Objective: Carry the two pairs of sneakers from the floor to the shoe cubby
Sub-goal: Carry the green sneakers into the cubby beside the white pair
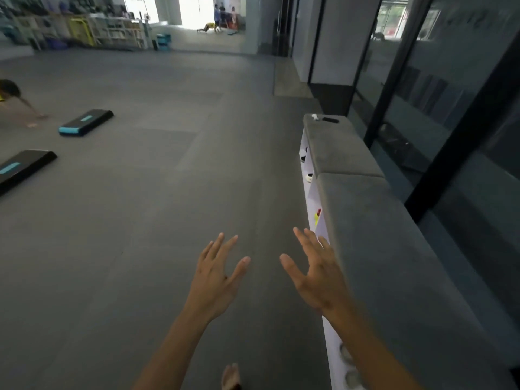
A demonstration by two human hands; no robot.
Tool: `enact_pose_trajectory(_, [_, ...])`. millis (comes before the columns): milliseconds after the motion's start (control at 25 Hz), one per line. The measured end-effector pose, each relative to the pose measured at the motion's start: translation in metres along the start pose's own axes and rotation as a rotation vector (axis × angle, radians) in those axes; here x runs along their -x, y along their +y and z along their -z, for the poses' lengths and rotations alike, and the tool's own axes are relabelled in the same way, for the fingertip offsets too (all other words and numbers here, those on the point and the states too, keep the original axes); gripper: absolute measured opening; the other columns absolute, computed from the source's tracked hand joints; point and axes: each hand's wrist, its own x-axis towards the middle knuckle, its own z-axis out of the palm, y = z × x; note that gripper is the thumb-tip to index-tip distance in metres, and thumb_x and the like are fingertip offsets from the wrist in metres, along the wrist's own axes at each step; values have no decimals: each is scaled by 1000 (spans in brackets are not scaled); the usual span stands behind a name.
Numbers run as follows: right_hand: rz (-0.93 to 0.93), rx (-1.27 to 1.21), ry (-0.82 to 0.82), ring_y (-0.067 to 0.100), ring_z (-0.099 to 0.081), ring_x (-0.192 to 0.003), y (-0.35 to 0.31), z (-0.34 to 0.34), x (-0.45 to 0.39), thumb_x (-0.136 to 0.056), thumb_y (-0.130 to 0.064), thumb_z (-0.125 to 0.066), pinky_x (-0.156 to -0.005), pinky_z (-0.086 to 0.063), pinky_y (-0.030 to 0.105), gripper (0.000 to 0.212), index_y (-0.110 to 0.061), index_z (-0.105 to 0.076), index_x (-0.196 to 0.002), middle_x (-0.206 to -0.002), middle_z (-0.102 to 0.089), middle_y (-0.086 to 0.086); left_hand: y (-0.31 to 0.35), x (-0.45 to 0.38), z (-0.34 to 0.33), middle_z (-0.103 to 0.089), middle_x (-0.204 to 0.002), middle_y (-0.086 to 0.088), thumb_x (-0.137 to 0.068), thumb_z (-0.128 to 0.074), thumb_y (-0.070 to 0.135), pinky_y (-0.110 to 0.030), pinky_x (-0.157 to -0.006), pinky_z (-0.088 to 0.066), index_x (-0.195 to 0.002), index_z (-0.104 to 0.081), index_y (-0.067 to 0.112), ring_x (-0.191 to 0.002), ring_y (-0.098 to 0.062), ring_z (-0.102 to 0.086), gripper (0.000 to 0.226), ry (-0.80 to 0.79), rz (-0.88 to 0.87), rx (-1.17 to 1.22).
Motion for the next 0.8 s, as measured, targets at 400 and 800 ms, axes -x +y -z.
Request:
enact_pose_trajectory(400, [-87, -35, 94, 11, -15, -154, 64, 2, -383, -81, -81, -28, -122, -25, 44, 81, -45, -27, -154, -165, -24, -17, -17, -419, -59, -28, -161, 10, -84, -39, 74, -30, -117, -18, -146, -40, 39, -149, -10, -17, 71, -95, -131, -24])
enact_pose_trajectory(800, [44, -105, 38, 14, -18, -153, 111, 1, -803, -92, -68, -44, -119, -21, 38, 67, -43, -30, -153, -165, -26, -13, -17, -802, -120, -30, -161, 5, -82, -37, 76, -43, -120, -22, -142, -45, 39, -149, -16, -20, 71, 28, -85, -74])
